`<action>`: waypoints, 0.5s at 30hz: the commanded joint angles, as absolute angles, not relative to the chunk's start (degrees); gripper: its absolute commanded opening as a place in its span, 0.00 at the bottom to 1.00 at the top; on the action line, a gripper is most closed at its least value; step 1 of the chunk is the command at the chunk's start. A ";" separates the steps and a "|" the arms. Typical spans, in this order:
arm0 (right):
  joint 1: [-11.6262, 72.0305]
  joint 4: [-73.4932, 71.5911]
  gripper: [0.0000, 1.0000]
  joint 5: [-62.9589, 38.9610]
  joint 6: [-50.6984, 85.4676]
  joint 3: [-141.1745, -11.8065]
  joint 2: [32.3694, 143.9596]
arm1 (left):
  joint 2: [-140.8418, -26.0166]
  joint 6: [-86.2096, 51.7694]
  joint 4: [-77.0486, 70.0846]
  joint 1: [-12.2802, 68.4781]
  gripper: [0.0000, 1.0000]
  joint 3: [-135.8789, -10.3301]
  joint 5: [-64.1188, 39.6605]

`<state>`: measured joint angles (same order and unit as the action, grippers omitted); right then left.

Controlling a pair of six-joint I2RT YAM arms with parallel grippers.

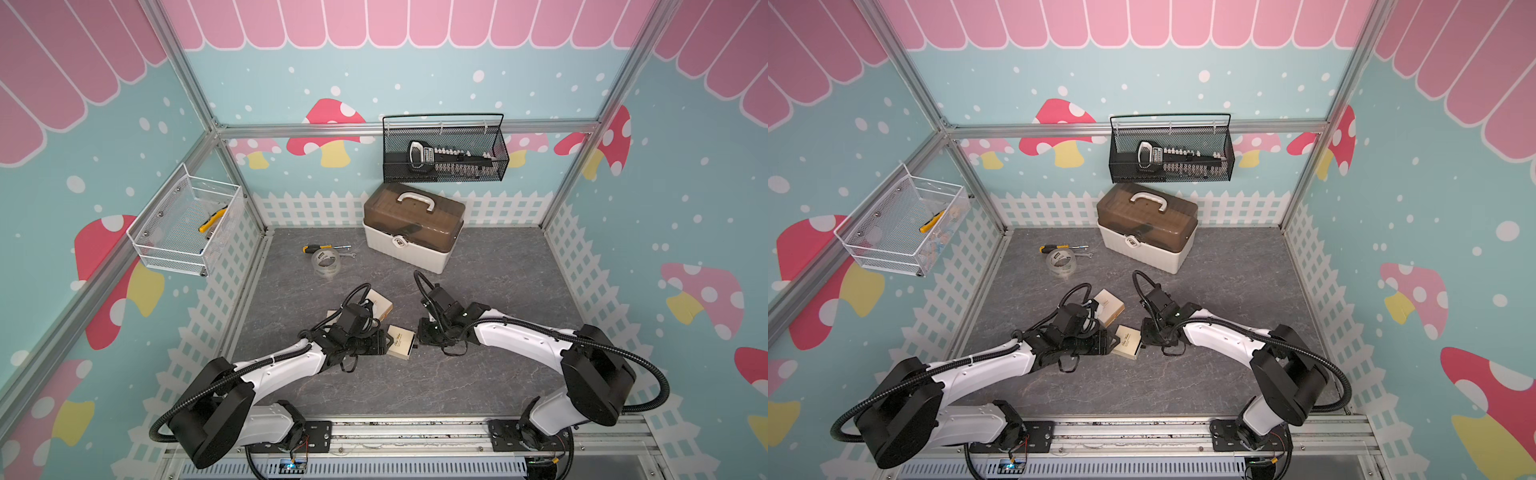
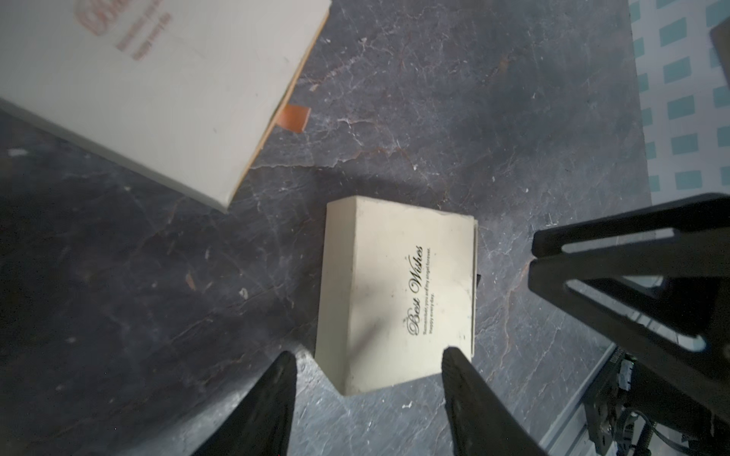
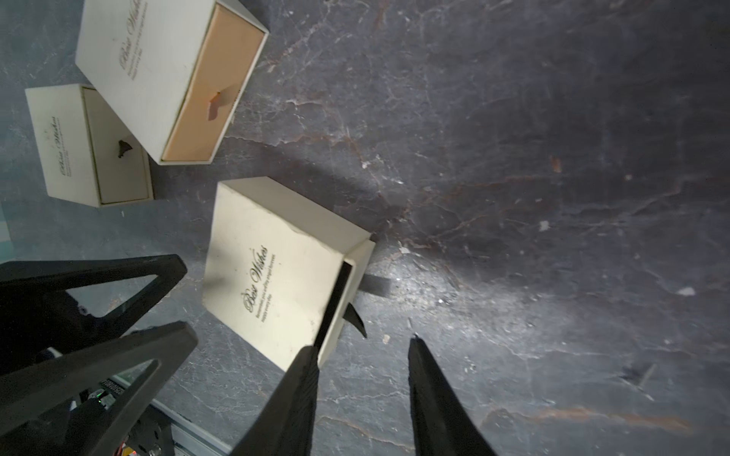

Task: Place the earrings into the drawer-style jewelry box
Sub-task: Open the drawer in the jewelry box.

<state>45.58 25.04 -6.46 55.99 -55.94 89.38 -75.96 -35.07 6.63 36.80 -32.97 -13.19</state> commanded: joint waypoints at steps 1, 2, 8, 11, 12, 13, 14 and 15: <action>46.48 27.04 0.35 -6.70 58.55 -58.39 91.85 | -79.10 -33.13 6.77 36.45 0.60 -35.63 -12.73; 46.58 27.40 0.34 -6.48 58.94 -58.77 92.59 | -80.03 -32.97 6.34 36.43 0.59 -35.92 -13.13; 46.90 29.55 0.26 -5.85 59.74 -60.98 95.65 | -82.69 -32.68 4.57 36.39 0.55 -36.32 -14.19; 47.00 30.23 0.25 -5.80 59.61 -61.68 96.89 | -83.22 -32.79 3.81 36.39 0.54 -35.97 -14.67; 47.01 30.23 0.26 -5.77 59.59 -61.79 97.24 | -83.32 -32.84 3.70 36.44 0.54 -35.87 -14.76; 47.03 30.23 0.25 -5.80 59.59 -61.94 97.55 | -83.32 -32.84 3.60 36.41 0.54 -35.78 -14.72; 47.06 30.22 0.25 -5.86 59.56 -62.09 97.87 | -83.41 -32.93 3.52 36.49 0.54 -35.74 -14.74; 47.11 30.16 0.25 -5.92 59.50 -62.22 98.24 | -83.34 -32.96 3.43 36.41 0.54 -35.68 -14.69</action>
